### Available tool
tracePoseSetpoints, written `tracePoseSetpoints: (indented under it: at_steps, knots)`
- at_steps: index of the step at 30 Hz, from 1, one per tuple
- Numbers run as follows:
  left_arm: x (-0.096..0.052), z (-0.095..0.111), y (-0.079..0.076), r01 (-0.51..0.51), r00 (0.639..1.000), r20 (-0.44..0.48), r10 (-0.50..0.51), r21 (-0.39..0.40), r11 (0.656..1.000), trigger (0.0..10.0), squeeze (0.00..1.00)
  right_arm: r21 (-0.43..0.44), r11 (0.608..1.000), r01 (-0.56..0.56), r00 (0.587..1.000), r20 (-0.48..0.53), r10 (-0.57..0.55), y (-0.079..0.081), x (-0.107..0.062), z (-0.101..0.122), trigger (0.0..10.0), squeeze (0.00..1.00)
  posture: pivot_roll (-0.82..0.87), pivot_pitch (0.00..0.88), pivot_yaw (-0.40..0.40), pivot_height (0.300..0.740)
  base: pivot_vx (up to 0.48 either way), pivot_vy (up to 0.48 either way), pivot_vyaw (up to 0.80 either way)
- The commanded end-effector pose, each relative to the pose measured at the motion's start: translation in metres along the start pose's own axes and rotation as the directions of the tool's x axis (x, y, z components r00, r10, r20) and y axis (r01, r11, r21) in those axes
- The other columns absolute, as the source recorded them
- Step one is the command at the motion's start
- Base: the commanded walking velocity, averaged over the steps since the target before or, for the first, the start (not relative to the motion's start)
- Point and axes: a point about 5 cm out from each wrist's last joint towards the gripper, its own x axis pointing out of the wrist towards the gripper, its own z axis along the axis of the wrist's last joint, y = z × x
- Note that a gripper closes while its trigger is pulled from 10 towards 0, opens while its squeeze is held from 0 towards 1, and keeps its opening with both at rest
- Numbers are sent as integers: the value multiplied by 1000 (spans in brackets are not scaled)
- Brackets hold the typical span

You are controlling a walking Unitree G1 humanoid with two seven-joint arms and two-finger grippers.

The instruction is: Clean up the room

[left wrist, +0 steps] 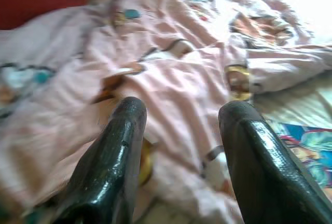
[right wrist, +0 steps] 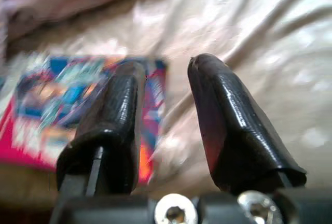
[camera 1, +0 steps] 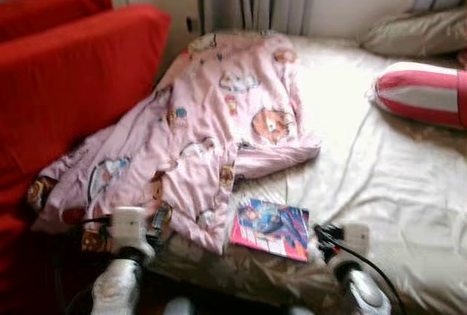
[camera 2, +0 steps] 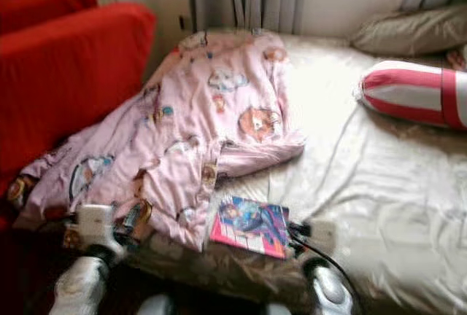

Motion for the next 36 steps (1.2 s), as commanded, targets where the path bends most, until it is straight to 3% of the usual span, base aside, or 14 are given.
tracePoseSetpoints:
  at_steps: [1, 9, 11, 15, 21, 23, 25, 26, 28, 29, 30, 31, 34, 36]
  knots:
    - [-2, 2, 11, -24, 1000, -6, 24, 18, 1000, 10000, 0, 19, 999, -30, 1000, -6, 30, 11, 3, -1, 10000, 0, 59, 70, -41, 631, 349, 0, 0]
    - [-3, 7, 12, -5, 1000, 0, 5, 27, 1000, 10000, 0, -57, 996, -69, 995, -72, 65, 11, 3, -6, 10000, 0, 76, 133, -33, 631, 0, 0, 0]
    - [-7, 6, 17, -5, 1000, -8, 6, 36, 999, 10000, 0, -138, 987, -82, 991, -112, 66, 2, 4, -4, 10000, 0, 78, 137, -31, 631, 0, 0, 0]
    - [-12, 5, 22, -13, 1000, -16, 13, 48, 999, 10000, 0, -148, 985, -87, 983, -172, 61, -9, 4, -3, 10000, 0, 91, 152, -23, 631, 0, 0, 0]
    - [-15, 8, 25, -8, 1000, -21, 9, 56, 998, 10000, 0, -279, 940, -197, 953, -279, 117, -14, 1, -7, 10000, 0, 96, 178, -6, 631, 0, 0, 0]
    - [-16, 9, 25, -4, 1000, -23, 5, 57, 998, 10000, 0, -344, 910, -233, 946, -298, 129, -16, 1, -6, 10000, 0, 95, 183, -1, 631, 0, 0, 0]
    - [-18, 7, 24, 8, 999, -35, -6, 62, 998, 10000, 0, -486, 815, -317, 920, -367, 138, -20, 3, -1, 10000, 0, 97, 191, 5, 631, 0, 0, 0]
    - [-18, 7, 24, 8, 999, -35, -6, 62, 998, 10000, 0, -486, 815, -317, 920, -367, 138, -20, 3, -1, 10000, 0, 97, 191, 5, 631, 0, 0, 0]
    - [-20, 8, 24, 12, 999, -37, -10, 64, 998, 10000, 0, -554, 719, -418, 888, -418, 194, -17, 5, 4, 10000, 0, 108, 204, 9, 631, 0, 0, 0]
    - [-21, 7, 25, 13, 999, -40, -11, 66, 998, 10000, 0, -557, 713, -426, 885, -421, 200, -17, 6, 5, 10000, 0, 110, 204, 10, 631, 0, 0, 0]
    - [-22, 7, 25, 13, 999, -43, -10, 68, 998, 10000, 0, -558, 710, -430, 884, -422, 203, -16, 8, 8, 10000, 910, 120, 206, 11, 631, 0, 0, 0]
    - [-23, 8, 26, 12, 999, -44, -9, 68, 998, 10000, 0, -560, 705, -435, 882, -424, 206, -16, 9, 10, 10000, 1000, 123, 209, 12, 631, 0, 0, 0]
    - [-27, 10, 29, 4, 999, -42, -1, 73, 997, 10000, 0, -622, 640, -452, 879, -433, 199, -12, 15, 18, 10000, 1000, 152, 241, 11, 631, 0, 0, 0]
    - [-29, 10, 30, 2, 999, -45, 1, 75, 997, 10000, 0, -636, 624, -453, 879, -436, 193, -11, 16, 19, 10000, 1000, 156, 243, 11, 631, 0, 0, 0]
